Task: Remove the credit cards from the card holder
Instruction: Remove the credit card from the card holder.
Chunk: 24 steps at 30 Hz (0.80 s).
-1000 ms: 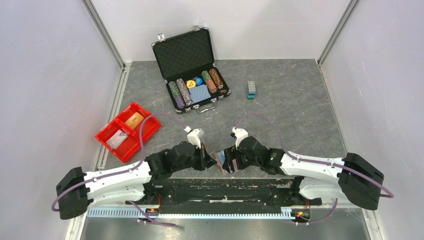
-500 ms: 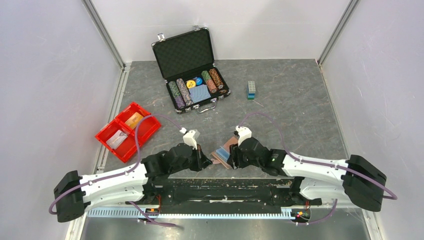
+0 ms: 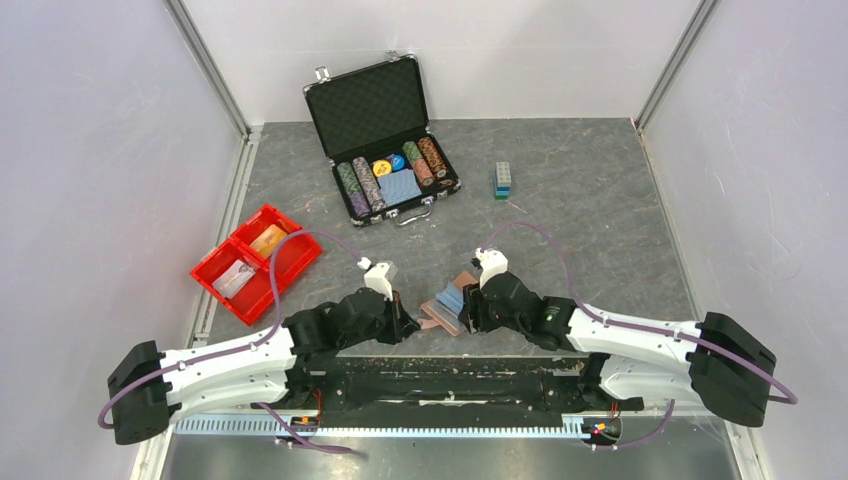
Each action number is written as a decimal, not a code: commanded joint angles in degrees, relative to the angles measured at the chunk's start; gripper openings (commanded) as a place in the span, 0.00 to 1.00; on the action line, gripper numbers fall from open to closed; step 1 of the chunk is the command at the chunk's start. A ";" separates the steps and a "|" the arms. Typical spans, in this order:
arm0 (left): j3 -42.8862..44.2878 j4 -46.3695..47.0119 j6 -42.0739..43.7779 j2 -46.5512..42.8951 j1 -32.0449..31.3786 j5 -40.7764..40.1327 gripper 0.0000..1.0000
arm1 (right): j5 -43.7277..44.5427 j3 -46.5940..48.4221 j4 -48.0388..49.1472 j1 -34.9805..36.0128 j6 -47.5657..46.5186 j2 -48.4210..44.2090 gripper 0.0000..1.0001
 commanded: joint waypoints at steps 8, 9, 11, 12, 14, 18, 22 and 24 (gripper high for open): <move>-0.35 -2.46 2.36 0.55 0.11 -2.75 0.02 | 2.14 2.48 -1.45 -4.32 -3.54 0.07 0.45; -0.40 -2.43 2.37 0.58 0.01 -2.78 0.02 | 1.85 2.53 -1.38 -4.69 -3.85 0.25 0.45; -0.44 -2.67 2.46 0.81 0.09 -3.03 0.02 | 1.24 2.62 -1.62 -5.79 -4.75 0.74 0.45; -0.40 -2.94 2.46 0.88 0.12 -3.28 0.02 | 1.17 2.70 -2.14 -6.52 -5.06 0.99 0.45; -0.14 -3.84 2.42 1.20 0.11 -4.07 0.02 | 1.04 2.88 -3.63 -8.38 -5.32 1.19 0.45; -0.05 -5.19 1.63 1.90 0.08 -5.36 0.02 | 1.87 3.50 -6.77 -10.80 -5.52 0.51 0.46; 0.88 -6.21 1.32 3.63 0.54 -6.15 0.02 | 1.93 6.08 -9.39 -10.94 -5.90 -0.95 0.51; 2.33 -7.89 1.32 5.18 0.88 -7.07 0.02 | 0.90 7.36 -9.45 -10.86 -6.71 -1.91 0.52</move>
